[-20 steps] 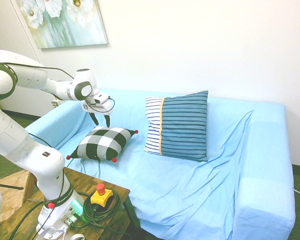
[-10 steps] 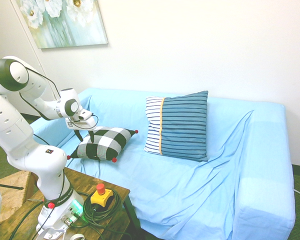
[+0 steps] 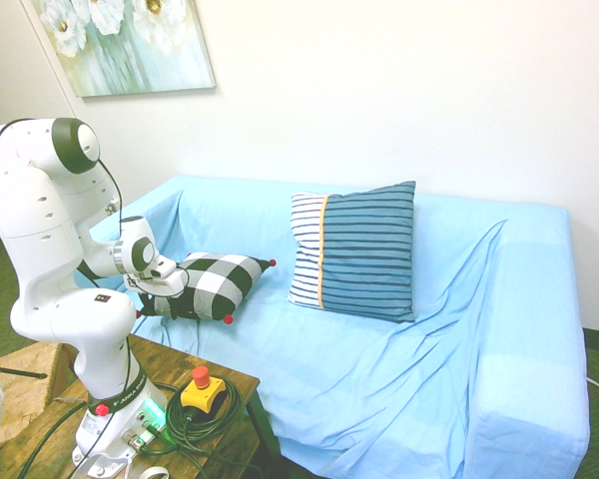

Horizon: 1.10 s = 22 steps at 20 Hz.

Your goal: Lift the pillow

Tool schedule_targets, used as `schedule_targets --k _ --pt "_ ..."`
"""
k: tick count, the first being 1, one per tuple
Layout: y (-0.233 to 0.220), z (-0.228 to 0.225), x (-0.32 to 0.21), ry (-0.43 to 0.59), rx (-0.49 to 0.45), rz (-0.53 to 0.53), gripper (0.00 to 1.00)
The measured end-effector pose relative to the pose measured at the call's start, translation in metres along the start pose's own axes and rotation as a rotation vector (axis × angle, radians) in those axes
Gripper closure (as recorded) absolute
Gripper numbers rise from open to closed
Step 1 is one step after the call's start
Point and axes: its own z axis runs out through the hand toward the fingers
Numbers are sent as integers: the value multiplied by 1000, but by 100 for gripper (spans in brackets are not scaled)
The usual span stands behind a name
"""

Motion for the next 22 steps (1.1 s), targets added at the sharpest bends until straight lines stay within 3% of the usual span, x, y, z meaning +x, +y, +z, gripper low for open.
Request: schedule_targets --k 9,22 --pt "3 55 16 74 31 42 0" --pt "-54 38 78 135 80 42 0"
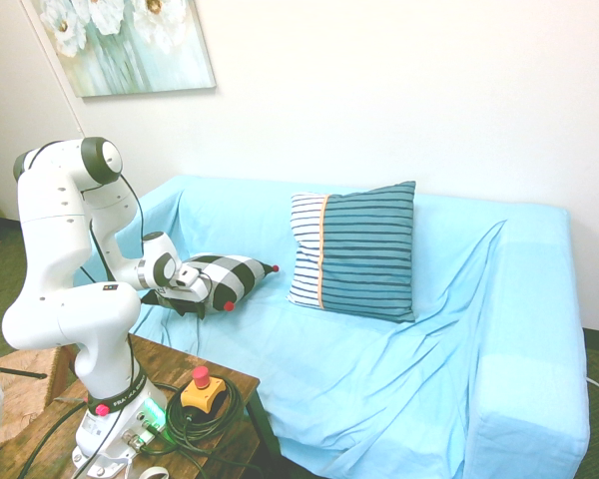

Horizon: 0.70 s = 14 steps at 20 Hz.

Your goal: Lift the pillow

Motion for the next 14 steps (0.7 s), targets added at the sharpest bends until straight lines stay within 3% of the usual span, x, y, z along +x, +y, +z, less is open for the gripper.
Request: schedule_targets --k 14 --pt "-125 -109 106 65 87 -3 0"
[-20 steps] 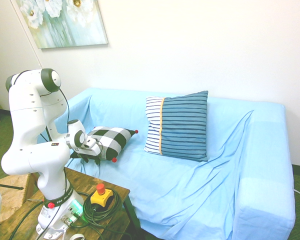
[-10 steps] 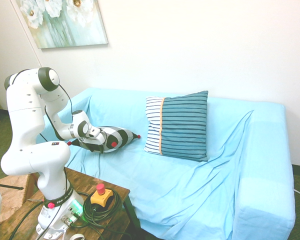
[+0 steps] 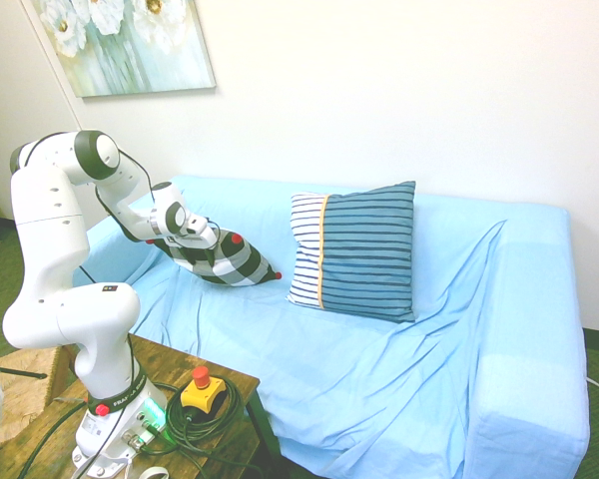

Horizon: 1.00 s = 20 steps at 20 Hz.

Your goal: Lift the pillow

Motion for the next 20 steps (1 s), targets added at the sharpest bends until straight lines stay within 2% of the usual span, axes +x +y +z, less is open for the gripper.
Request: schedule_targets --k 9,20 --pt "-84 -8 97 17 79 27 0" --pt "-138 -12 137 19 94 35 0"
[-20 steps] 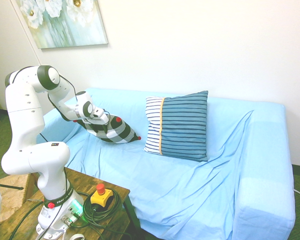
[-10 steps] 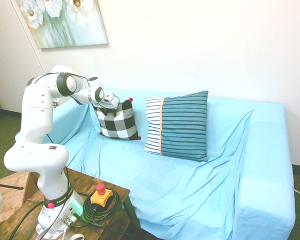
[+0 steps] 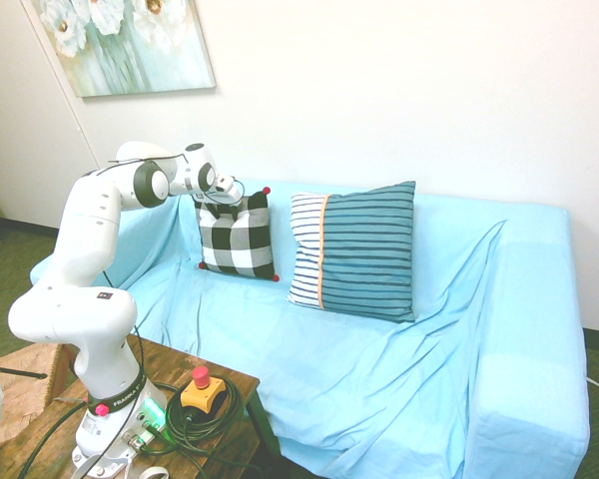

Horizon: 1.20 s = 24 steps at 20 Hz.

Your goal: Lift the pillow

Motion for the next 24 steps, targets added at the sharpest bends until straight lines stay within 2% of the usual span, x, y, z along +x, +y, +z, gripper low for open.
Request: schedule_targets --k 9,14,17,24 --pt "2 -11 2 16 28 11 0" --pt "22 -64 1 45 50 14 0" --pt "39 -89 -5 61 51 8 0" --pt "105 -115 -22 77 32 13 0"
